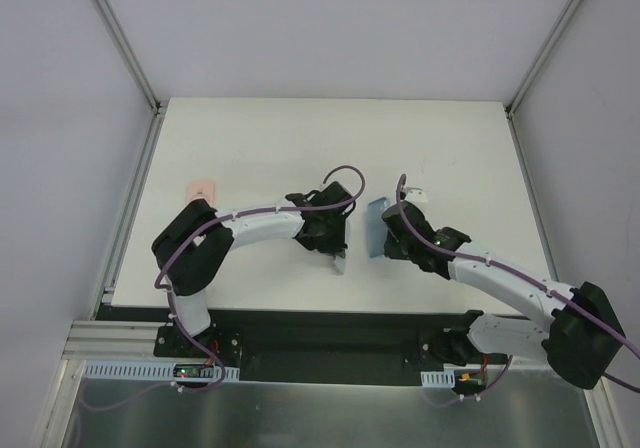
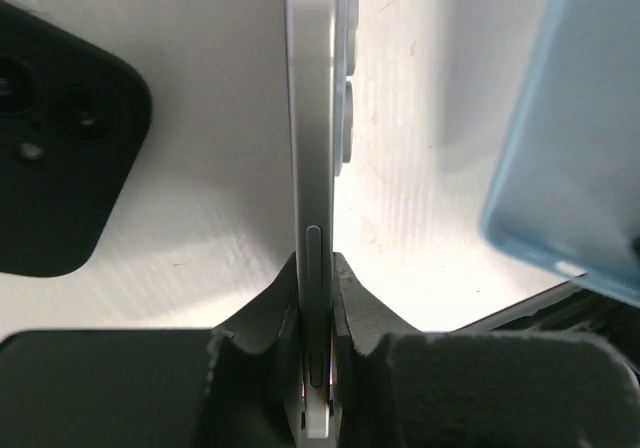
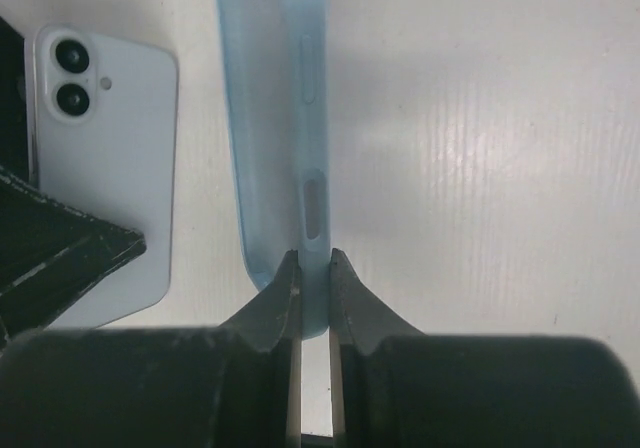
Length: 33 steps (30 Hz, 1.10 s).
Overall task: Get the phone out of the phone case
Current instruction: Place the phone case at the center of the board.
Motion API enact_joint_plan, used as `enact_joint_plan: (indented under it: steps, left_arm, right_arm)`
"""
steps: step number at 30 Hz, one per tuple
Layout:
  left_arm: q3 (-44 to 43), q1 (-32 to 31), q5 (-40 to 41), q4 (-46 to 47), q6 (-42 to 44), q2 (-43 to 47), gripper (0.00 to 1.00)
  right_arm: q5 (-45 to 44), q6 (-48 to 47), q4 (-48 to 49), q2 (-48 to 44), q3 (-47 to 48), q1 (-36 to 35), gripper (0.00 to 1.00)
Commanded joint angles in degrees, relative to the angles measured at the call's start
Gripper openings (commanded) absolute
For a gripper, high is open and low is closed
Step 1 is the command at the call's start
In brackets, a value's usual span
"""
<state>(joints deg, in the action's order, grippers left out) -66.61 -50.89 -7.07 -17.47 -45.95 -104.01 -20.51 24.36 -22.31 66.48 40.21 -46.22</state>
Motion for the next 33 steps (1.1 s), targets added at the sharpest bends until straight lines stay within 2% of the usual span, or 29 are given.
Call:
enact_joint_plan:
  steps: [1, 11, 21, 24, 28, 33]
  left_arm:
    - [-3.00, 0.62, 1.36, -4.23, 4.03, 3.46, 0.00]
    - [-11.68, 1.23, 1.71, -4.23, 10.26, 2.32, 0.00]
    - [-27.16, 0.97, 3.99, -4.32, 20.11, -7.78, 0.00]
    - [-31.29, 0.36, 6.80, -4.41, 24.41, -10.86, 0.00]
    - [-36.39, -0.61, 15.14, -4.67, 31.34, -15.77, 0.00]
    - [-43.59, -1.75, 26.39, -5.11, 35.93, -20.53, 0.00]
  right_arm:
    - [-1.29, -2.03, 0.33, -3.54, -1.00, 3.06, 0.01]
    - [2.05, -5.11, -0.02, -8.73, -4.52, 12.72, 0.01]
    - [13.47, -7.92, -0.11, -17.96, -9.88, 30.81, 0.01]
    - [16.90, -8.71, -0.20, -19.54, -11.11, 35.65, 0.01]
    - [20.42, -9.50, -0.20, -19.81, -11.90, 40.67, 0.01]
    - [24.20, -10.56, -0.20, -19.28, -12.17, 45.59, 0.02]
